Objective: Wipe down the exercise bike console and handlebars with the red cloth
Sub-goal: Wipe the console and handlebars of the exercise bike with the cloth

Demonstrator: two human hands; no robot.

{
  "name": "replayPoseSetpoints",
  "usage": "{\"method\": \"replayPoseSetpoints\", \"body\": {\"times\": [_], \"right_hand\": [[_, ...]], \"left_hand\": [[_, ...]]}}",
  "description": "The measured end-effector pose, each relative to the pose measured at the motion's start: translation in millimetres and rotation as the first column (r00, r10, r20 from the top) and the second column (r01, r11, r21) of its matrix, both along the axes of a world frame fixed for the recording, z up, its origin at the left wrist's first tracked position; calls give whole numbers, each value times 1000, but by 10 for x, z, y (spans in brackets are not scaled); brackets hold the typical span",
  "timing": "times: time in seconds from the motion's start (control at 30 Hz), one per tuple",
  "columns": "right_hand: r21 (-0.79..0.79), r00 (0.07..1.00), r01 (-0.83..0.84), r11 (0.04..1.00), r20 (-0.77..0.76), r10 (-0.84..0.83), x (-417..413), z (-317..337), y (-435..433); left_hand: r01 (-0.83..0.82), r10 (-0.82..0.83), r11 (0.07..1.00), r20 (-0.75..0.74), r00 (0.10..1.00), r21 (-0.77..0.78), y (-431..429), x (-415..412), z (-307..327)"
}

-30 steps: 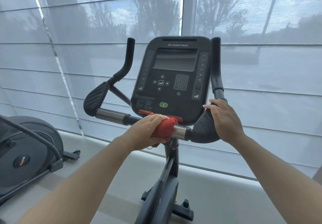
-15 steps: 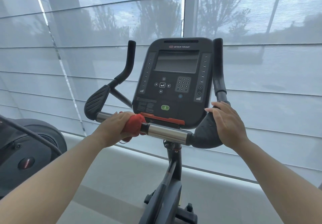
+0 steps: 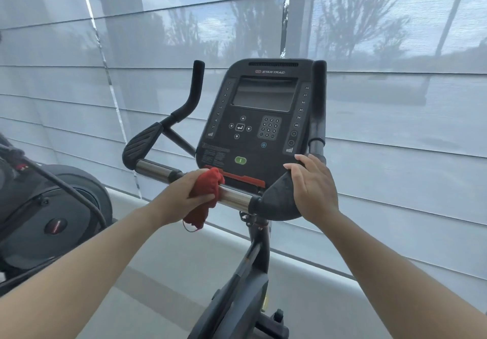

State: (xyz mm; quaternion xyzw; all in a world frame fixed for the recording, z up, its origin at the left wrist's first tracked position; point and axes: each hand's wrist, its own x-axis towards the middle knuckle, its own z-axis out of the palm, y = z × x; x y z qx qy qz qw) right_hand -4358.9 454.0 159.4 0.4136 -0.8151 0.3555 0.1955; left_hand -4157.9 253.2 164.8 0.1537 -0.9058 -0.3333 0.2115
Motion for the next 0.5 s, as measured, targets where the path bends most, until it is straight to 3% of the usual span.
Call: {"method": "replayPoseSetpoints", "body": {"times": [0.13, 0.23, 0.33, 0.5], "right_hand": [[49, 999, -49, 998, 23, 48, -30, 13, 35], [-15, 986, -127, 992, 109, 128, -71, 43, 76], [-29, 972, -169, 985, 160, 171, -151, 60, 133], [52, 982, -165, 985, 103, 159, -171, 27, 149]], "left_hand": [[75, -73, 995, -34, 997, 61, 444, -115, 49], [137, -137, 990, -2, 991, -47, 777, -336, 12], [62, -75, 983, -73, 994, -172, 995, -536, -49], [25, -33, 984, -44, 998, -178, 925, -659, 3]]}}
